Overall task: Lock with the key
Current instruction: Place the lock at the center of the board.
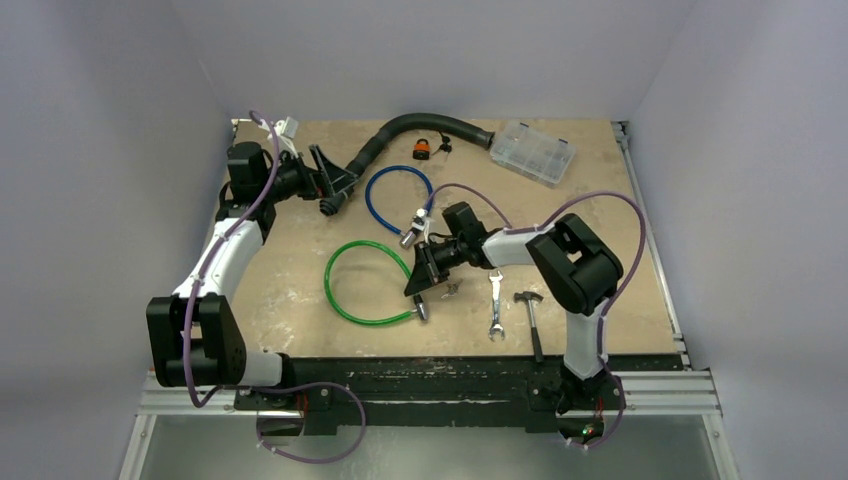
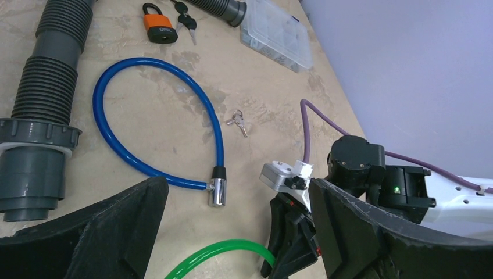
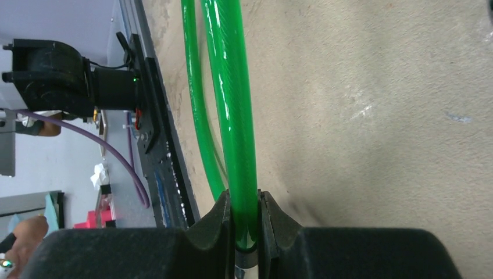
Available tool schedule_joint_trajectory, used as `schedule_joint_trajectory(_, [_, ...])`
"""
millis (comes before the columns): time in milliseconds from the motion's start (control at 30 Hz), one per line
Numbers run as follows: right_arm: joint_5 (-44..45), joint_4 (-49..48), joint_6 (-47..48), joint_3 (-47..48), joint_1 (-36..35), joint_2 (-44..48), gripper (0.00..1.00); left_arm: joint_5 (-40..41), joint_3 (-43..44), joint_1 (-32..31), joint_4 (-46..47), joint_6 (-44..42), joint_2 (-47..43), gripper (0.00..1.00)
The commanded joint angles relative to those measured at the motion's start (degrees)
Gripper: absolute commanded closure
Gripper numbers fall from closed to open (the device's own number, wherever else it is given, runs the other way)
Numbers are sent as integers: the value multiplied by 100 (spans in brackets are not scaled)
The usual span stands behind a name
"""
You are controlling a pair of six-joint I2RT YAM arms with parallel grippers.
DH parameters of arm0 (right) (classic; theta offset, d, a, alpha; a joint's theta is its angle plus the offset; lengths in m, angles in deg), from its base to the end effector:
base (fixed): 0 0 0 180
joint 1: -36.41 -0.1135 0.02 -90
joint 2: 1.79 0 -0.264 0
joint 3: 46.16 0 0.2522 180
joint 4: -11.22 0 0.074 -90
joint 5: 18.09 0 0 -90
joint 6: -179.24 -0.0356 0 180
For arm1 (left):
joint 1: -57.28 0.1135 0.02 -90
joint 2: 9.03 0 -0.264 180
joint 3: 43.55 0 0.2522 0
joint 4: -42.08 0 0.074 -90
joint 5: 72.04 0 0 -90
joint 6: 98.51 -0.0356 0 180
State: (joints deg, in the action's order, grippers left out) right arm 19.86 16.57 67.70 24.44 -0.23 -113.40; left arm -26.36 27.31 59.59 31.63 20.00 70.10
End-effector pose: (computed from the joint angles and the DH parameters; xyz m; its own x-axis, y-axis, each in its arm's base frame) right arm 0.2831 0.2456 0.1241 -0.8352 -0.3398 -0.4324 -0.5343 0.3155 0.7842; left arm 0.3147 -0.0122 0.3046 -0.5836 -0.3653 -0.7252 0.4026 0.6454 -0.6491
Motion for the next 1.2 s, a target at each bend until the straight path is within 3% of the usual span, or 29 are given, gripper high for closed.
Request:
schedule_joint_trajectory(0, [-189,-292,-250,294,-31,-120,98,-32,68,51,164,9,-126,0])
schedule_joint_trajectory(500, [64,26,-407,558,-35,-243,56,-33,55,51,191,71,-71,0])
schedule_joint_trajectory(800, [237,214,-334,597,-27,157,30,-7,64,53,153,31,-72,0])
schedule_joint_trajectory(967, [560,493,-116,648,-27,605,4,56,108,51,106,7,-82,0])
schedule_joint_trajectory(1167, [789,787,173,748,-23,1056,1,99,173,60,-33,-80,-78,0])
